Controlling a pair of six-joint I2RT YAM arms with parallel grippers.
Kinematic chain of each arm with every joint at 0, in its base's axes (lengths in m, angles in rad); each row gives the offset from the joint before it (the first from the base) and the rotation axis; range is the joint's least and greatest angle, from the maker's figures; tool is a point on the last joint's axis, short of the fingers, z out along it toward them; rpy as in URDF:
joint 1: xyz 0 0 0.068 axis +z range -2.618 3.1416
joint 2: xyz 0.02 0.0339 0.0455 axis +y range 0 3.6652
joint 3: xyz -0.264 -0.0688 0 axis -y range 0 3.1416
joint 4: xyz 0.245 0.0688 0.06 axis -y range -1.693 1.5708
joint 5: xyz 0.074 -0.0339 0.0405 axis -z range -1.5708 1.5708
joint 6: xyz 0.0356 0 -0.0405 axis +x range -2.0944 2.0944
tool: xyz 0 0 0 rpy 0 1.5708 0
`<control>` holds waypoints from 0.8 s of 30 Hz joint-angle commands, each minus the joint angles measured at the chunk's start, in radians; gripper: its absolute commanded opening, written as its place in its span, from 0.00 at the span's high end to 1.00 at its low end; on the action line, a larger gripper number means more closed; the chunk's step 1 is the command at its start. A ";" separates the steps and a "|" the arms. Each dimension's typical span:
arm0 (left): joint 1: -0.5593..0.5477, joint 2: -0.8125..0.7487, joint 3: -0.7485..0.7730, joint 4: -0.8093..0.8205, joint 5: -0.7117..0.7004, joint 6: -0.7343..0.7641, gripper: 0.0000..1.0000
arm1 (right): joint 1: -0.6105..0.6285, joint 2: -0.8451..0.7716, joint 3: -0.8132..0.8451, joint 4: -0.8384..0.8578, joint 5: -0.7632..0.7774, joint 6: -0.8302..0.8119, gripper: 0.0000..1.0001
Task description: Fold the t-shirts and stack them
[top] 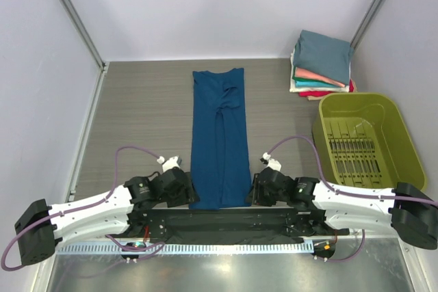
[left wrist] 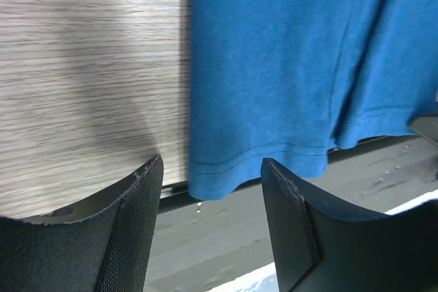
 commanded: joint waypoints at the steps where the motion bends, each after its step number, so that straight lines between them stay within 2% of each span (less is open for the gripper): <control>1: -0.003 -0.010 -0.038 0.032 0.035 -0.028 0.39 | 0.024 0.009 0.005 0.022 0.081 0.066 0.68; 3: -0.004 -0.015 -0.046 0.032 0.046 -0.035 0.40 | 0.029 0.006 -0.002 0.019 0.087 0.070 0.74; 12: -0.003 -0.017 -0.090 0.057 0.074 -0.055 0.48 | 0.032 -0.026 -0.066 0.036 0.091 0.109 0.85; 15: -0.003 -0.006 -0.107 0.083 0.070 -0.058 0.58 | 0.032 -0.028 -0.075 0.043 0.094 0.112 0.90; 16: -0.004 -0.003 -0.109 0.092 0.070 -0.061 0.68 | 0.032 -0.022 -0.074 0.046 0.093 0.109 0.92; 17: -0.003 0.003 -0.109 0.104 0.070 -0.061 0.74 | 0.033 -0.019 -0.072 0.048 0.093 0.109 0.99; 18: -0.003 0.009 -0.107 0.107 0.070 -0.061 0.80 | 0.032 -0.015 -0.071 0.048 0.091 0.109 0.99; 19: -0.003 0.011 -0.104 0.107 0.063 -0.058 0.92 | 0.032 -0.011 -0.069 0.048 0.090 0.106 0.99; 20: -0.003 0.013 -0.100 0.106 0.061 -0.055 0.97 | 0.032 -0.011 -0.061 0.049 0.091 0.098 0.99; 21: -0.003 0.007 -0.092 0.104 0.060 -0.054 1.00 | 0.032 -0.014 -0.055 0.048 0.091 0.097 0.99; 24: -0.003 -0.010 -0.020 0.052 0.060 -0.035 1.00 | 0.033 -0.040 -0.006 -0.005 0.113 0.084 0.99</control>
